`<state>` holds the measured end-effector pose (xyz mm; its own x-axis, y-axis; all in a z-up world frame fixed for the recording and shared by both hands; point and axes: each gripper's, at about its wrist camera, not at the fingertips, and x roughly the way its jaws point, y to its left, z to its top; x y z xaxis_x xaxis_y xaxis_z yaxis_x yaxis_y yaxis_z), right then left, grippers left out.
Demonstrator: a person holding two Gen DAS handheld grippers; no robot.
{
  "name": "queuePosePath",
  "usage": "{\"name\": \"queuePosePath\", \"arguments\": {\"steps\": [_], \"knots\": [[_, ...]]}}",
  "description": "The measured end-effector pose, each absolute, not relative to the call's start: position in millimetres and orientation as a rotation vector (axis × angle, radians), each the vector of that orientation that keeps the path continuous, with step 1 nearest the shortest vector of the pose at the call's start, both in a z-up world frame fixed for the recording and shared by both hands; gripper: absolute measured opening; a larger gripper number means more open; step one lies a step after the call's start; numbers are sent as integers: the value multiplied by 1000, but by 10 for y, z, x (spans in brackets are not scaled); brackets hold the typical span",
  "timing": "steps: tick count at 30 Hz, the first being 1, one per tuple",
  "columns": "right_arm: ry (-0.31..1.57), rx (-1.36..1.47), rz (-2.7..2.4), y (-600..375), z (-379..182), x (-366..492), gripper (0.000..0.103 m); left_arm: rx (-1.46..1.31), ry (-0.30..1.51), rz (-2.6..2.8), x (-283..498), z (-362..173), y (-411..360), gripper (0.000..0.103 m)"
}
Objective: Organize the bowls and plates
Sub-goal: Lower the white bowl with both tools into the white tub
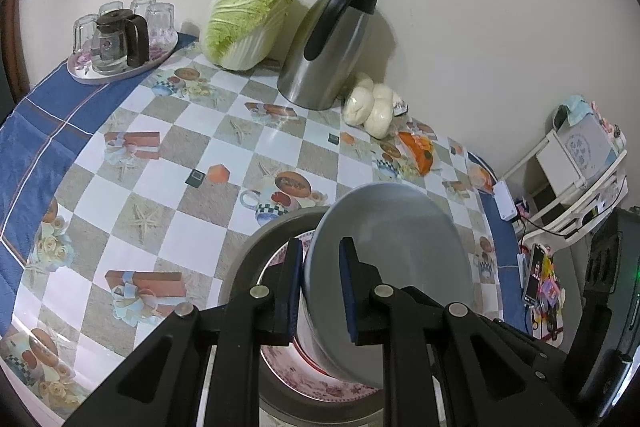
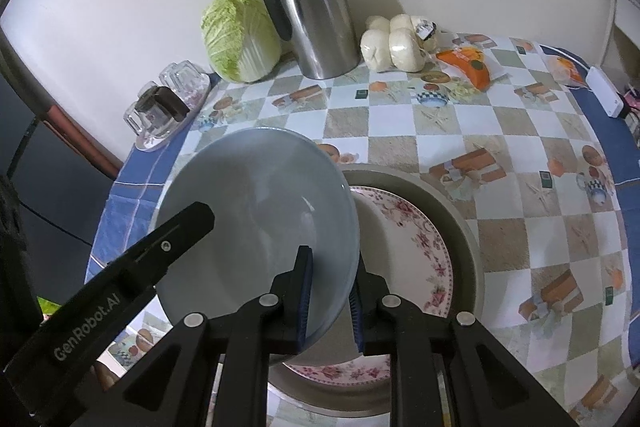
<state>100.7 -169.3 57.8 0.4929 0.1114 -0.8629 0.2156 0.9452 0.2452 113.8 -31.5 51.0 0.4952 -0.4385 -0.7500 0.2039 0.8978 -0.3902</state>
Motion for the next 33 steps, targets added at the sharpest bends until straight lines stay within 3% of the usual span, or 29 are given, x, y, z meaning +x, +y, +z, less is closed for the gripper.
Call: {"name": "queuePosePath", "arguments": {"steps": [14, 20, 33], "knots": [[1095, 340, -86, -1739, 465, 1001, 24, -235, 1001, -384, 1174, 424, -403, 18], [1072, 348, -42, -1697, 503, 1005, 46, -230, 996, -369, 1179, 420, -384, 18], [1004, 385, -31, -1747, 583, 963, 51, -241, 998, -336, 1196, 414, -327, 18]]}}
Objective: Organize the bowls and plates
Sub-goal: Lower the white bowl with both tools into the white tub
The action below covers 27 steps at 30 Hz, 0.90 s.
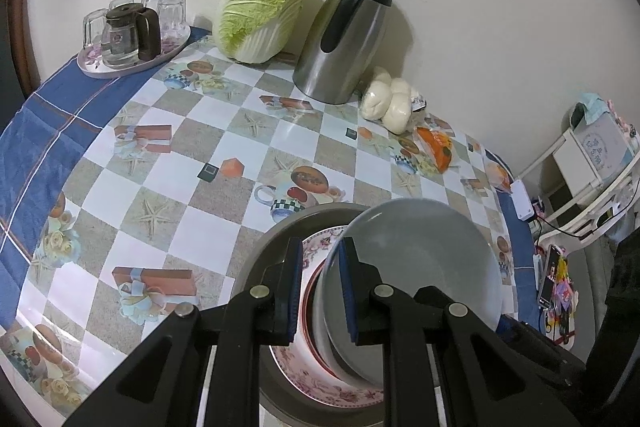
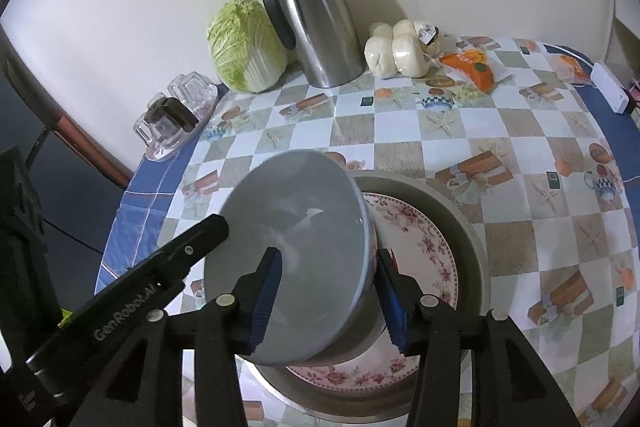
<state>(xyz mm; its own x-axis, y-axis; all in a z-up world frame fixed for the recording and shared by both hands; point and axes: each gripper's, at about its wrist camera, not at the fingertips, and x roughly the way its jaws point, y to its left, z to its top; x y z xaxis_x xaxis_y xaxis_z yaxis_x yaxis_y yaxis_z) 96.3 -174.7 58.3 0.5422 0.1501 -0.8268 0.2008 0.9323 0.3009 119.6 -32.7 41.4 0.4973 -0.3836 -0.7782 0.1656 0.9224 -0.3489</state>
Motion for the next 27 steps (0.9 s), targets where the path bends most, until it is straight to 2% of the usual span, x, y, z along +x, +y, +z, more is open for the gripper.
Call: {"name": "queuePosePath", "arguments": {"steps": [4, 7, 16, 22, 27], "knots": [[988, 398, -29, -1770, 592, 949, 52, -239, 999, -334, 1198, 415, -332, 18], [968, 374, -46, -1788, 619, 936, 59, -239, 1002, -328, 1202, 407, -324, 18], [934, 460, -72, -2047, 610, 885, 59, -247, 1003, -323, 1200, 406, -298, 18], [964, 550, -116, -2338, 387, 859, 60, -252, 996, -318, 1179, 456, -265, 18], [974, 601, -93, -2381, 289, 847, 60, -254, 998, -310, 1136, 493, -235, 22]]}}
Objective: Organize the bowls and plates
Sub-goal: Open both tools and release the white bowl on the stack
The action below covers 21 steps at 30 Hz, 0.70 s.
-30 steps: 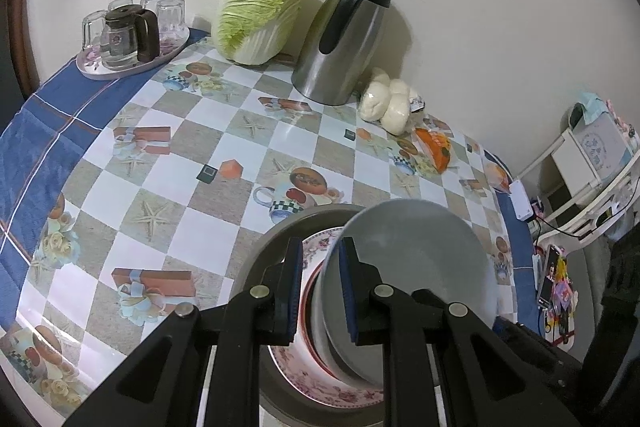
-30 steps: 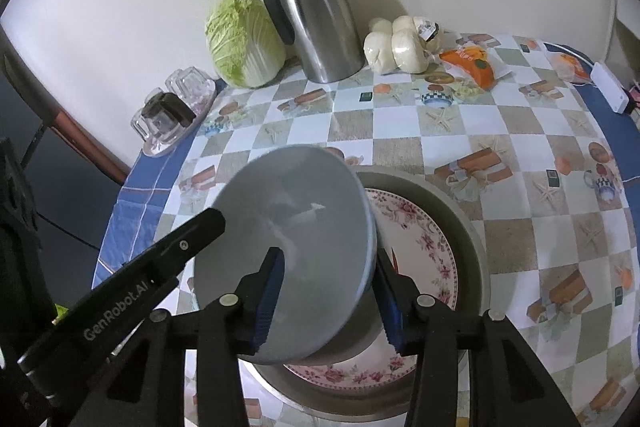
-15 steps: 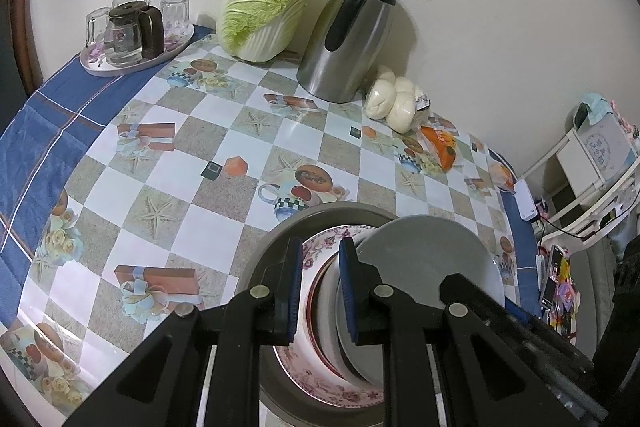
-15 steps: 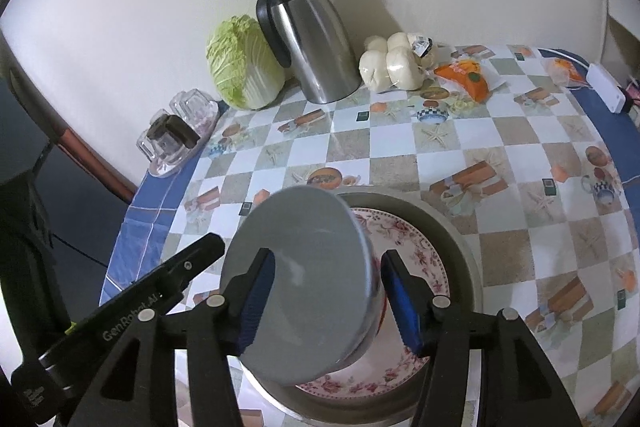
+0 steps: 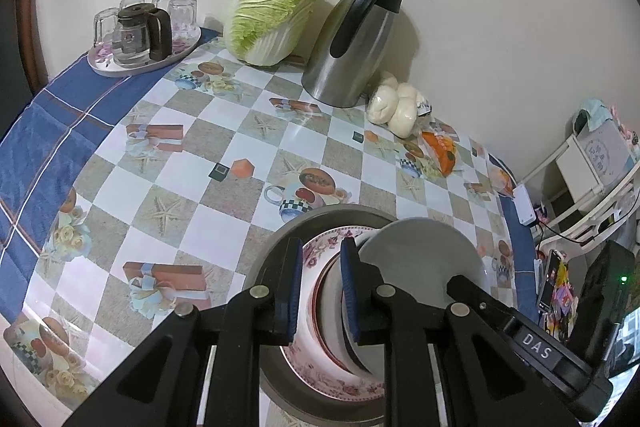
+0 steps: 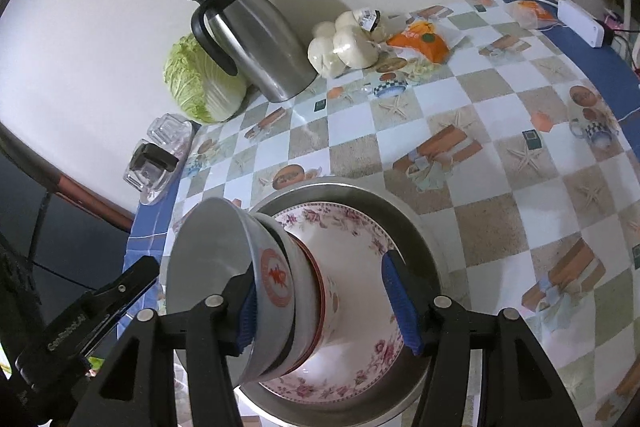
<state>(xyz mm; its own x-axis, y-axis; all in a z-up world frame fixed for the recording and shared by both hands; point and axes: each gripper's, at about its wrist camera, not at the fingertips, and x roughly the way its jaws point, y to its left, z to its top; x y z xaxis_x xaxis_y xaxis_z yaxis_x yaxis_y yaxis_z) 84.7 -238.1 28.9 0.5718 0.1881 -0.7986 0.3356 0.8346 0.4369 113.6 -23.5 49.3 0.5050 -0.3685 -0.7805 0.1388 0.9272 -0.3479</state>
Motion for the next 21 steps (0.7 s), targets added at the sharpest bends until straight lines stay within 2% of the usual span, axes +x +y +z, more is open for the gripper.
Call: {"name": "queuePosePath", "arguments": {"steps": [1, 3, 7, 9, 16, 18, 21], "knots": [[974, 598, -94, -2372, 281, 850, 60, -253, 998, -308, 1121, 498, -222, 26], [981, 594, -98, -2358, 267, 836, 60, -256, 996, -304, 1088, 512, -202, 41], [971, 580, -97, -2344, 330, 780, 60, -253, 988, -294, 1007, 530, -147, 48], [958, 562, -98, -2331, 390, 731, 60, -250, 985, -290, 968, 527, -126, 58], [940, 497, -121, -2289, 526, 556, 70, -230, 981, -276, 794, 476, -34, 71], [934, 470, -126, -2262, 554, 493, 75, -224, 983, -271, 758, 444, 1, 78], [916, 439, -130, -2223, 571, 371, 80, -210, 989, -261, 705, 391, 67, 80]]}}
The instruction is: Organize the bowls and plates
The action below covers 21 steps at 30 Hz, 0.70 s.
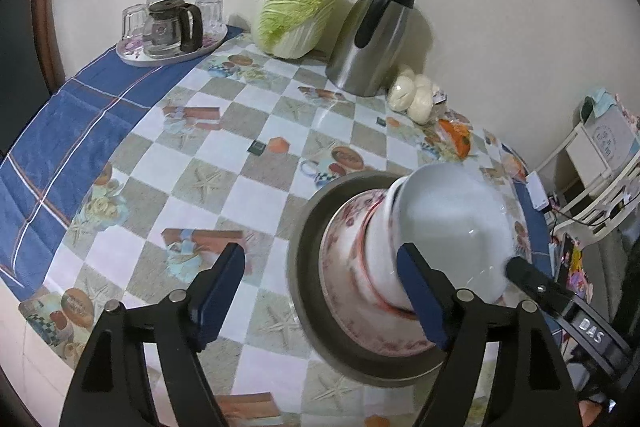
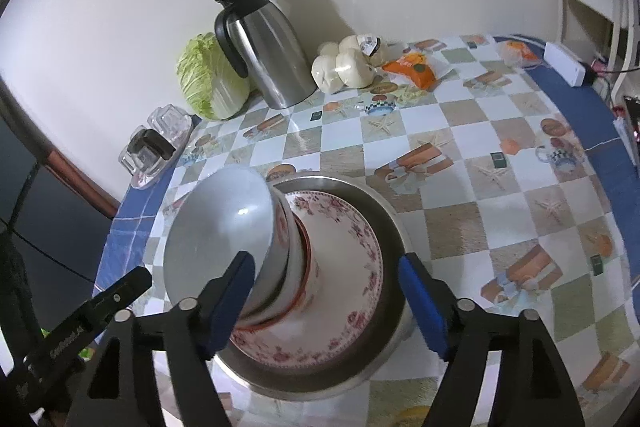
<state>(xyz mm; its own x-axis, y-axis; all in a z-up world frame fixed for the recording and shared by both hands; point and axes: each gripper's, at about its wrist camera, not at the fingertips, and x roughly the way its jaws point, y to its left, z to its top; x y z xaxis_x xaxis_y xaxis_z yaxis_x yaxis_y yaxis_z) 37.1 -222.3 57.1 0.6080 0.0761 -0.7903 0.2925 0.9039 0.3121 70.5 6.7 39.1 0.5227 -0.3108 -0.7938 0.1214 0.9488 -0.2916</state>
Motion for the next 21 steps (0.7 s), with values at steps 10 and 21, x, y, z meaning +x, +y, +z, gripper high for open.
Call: {"name": "queuePosePath", "arguments": {"steps": [10, 21], "knots": [[894, 383, -130, -2100, 478, 108, 90, -170, 980, -247, 547, 269, 261, 90], [930, 344, -155, -2005, 295, 57, 103, -123, 988, -243, 506, 111, 377, 100]]}}
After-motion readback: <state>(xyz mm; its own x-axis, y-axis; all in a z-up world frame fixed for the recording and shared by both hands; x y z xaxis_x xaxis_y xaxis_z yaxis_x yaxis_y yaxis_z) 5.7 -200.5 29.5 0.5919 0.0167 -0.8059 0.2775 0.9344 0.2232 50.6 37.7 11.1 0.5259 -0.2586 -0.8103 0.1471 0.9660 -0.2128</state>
